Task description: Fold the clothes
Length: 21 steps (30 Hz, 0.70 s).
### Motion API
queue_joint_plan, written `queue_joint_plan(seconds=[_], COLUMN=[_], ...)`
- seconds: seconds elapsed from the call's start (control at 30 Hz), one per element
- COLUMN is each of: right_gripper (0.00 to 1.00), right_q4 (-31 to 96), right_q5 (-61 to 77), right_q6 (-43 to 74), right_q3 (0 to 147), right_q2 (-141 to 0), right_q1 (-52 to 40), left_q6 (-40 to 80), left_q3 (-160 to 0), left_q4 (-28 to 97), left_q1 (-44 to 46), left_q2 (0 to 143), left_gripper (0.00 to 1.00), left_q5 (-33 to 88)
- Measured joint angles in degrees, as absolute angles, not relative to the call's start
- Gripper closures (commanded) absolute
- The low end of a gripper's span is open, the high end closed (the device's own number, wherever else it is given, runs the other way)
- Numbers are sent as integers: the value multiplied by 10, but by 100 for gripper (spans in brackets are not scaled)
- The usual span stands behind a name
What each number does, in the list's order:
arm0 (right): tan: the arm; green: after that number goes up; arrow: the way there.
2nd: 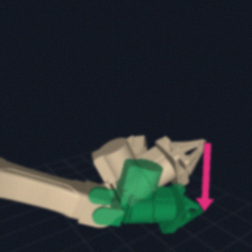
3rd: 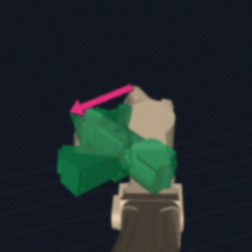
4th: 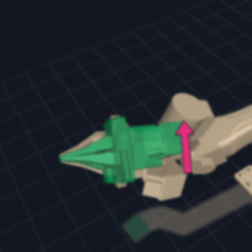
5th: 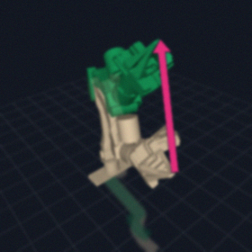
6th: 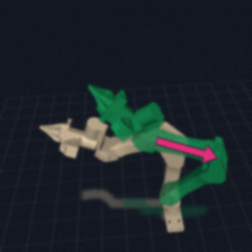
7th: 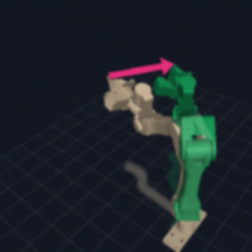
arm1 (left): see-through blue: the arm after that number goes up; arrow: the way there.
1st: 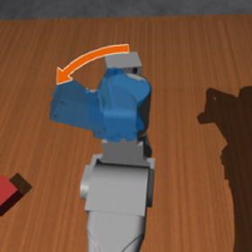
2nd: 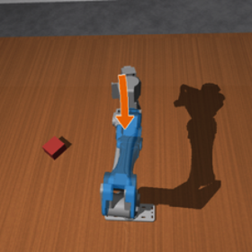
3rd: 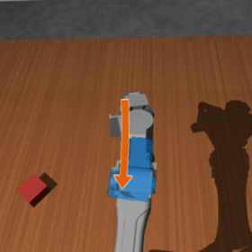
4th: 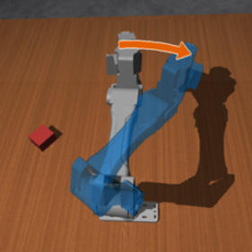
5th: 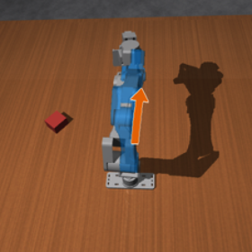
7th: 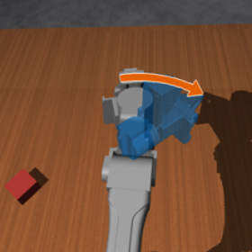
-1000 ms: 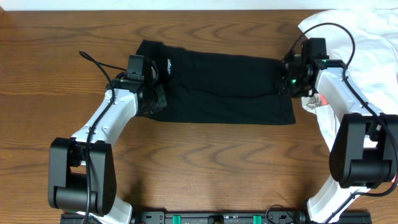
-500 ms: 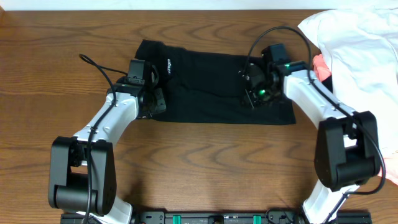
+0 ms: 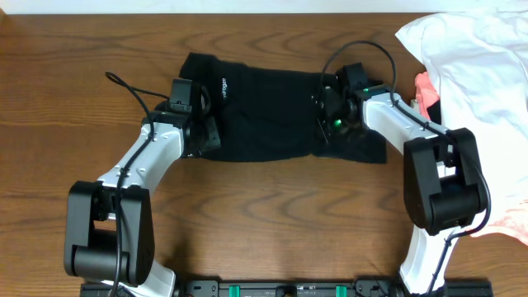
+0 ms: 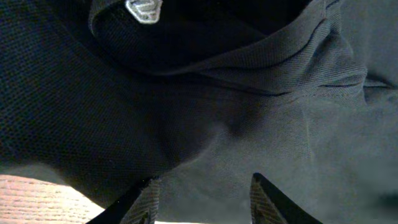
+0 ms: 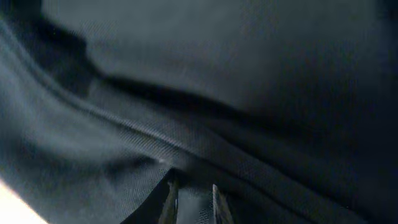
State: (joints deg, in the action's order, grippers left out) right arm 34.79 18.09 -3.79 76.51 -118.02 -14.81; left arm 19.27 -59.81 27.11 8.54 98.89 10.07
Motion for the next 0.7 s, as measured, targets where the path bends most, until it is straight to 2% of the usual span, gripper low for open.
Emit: queue_joint_plan(seconds=[0.23,0.7], right_gripper=[79,75], right_q4=[324,462], right_q5=[147,130], right_q6=[14,27], right_q3=[769,789], right_q2=[-1182,-1182], right_q1=[-142,-107], left_q6=[192,192], left_q3=[-598,-598], left_q4=[271,270], left_q1=[85,85], left_q2=[989,1001], left_gripper=[51,51], left_q5=[101,87])
